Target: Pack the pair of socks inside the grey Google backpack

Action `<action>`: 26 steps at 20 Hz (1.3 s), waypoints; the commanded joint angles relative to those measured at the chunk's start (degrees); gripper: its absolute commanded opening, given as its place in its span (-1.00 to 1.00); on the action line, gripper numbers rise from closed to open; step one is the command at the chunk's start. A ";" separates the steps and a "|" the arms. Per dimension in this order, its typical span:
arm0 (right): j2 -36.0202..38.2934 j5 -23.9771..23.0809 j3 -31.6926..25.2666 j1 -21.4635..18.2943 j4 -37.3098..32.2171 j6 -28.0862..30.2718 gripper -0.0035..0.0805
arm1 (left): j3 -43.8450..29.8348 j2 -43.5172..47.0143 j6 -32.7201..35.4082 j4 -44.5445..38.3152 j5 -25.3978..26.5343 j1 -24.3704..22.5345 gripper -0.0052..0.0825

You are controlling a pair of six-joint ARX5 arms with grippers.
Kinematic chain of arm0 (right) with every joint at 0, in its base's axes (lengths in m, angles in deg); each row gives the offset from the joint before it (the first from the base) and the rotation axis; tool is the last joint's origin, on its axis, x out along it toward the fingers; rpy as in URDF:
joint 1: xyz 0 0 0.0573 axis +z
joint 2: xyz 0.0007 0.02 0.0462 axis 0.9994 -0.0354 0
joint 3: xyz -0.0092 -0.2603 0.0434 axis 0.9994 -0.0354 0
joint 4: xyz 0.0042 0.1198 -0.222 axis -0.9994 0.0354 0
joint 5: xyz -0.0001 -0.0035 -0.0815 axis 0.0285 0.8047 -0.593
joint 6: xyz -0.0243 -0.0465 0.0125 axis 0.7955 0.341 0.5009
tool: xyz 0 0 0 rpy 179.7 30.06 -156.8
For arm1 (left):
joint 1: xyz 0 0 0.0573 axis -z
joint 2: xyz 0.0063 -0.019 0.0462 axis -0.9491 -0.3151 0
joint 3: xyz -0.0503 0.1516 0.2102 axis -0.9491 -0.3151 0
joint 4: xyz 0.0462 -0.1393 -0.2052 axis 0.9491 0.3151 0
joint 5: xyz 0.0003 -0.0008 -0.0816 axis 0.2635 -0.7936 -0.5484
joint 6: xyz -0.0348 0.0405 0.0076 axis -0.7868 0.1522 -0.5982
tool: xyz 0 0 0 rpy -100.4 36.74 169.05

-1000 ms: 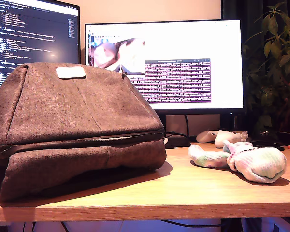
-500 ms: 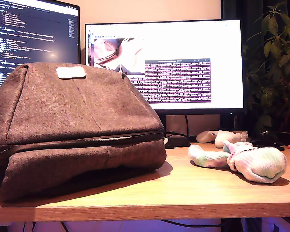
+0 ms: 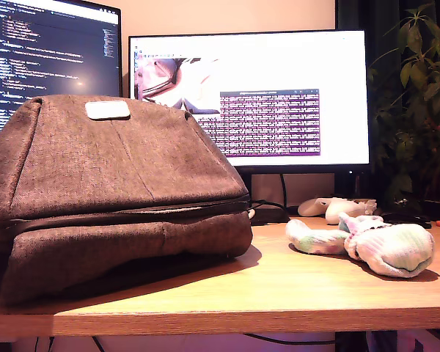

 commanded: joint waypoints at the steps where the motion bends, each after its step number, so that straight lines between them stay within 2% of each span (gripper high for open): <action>1: -0.11 -0.02 -0.04 0.24 -0.26 0.15 -0.94 | -0.35 -1.18 -17.46 -1.75 -1.33 -2.03 -0.55; 3: -0.11 -0.02 -0.04 0.24 -0.26 0.15 -0.94 | -0.35 -1.97 -30.56 -3.02 -5.46 -4.44 -0.57; 4: -0.11 0.00 -0.04 0.24 -0.24 0.15 -0.94 | -0.35 -2.25 -32.59 -3.06 -6.99 -5.51 -0.56; 5: -0.11 0.00 -0.04 0.24 -0.24 0.15 -0.94 | -0.35 -2.73 -38.49 -3.04 -8.66 -6.60 -0.56; 7: -0.11 -0.02 -0.04 0.24 -0.22 0.15 -0.94 | -0.42 -3.21 -44.94 -3.48 -11.74 -8.74 -0.56; 8: -0.11 -0.02 -0.04 0.24 -0.20 0.15 -0.94 | -0.42 -3.19 -45.20 -3.54 -12.81 -9.68 -0.56; 10: -0.11 -0.02 -0.04 0.24 -0.02 0.15 -0.94 | -0.72 -3.21 -50.88 -3.83 -13.35 -11.41 -0.56; 11: -0.11 -0.04 -0.04 0.24 -0.02 0.17 -0.94 | -1.36 -3.21 -50.88 -4.37 -13.35 -12.28 -0.56; 12: -0.11 -0.04 -0.04 0.24 -0.02 0.20 -0.94 | -2.38 -3.21 -55.10 -4.83 -13.55 -13.27 -0.56; 16: -0.11 -0.07 -0.04 0.24 0.13 0.22 -0.94 | -7.28 -3.56 -59.58 -9.40 -17.84 -16.57 -0.53; 20: -0.11 -0.07 -0.04 0.24 0.24 0.59 -0.94 | -9.40 -4.42 -65.24 -14.58 -18.27 -18.78 -0.25; 26: -0.11 -0.04 -0.04 0.24 0.13 1.66 -0.94 | -12.66 -12.46 -70.16 -23.21 -25.66 -21.68 0.10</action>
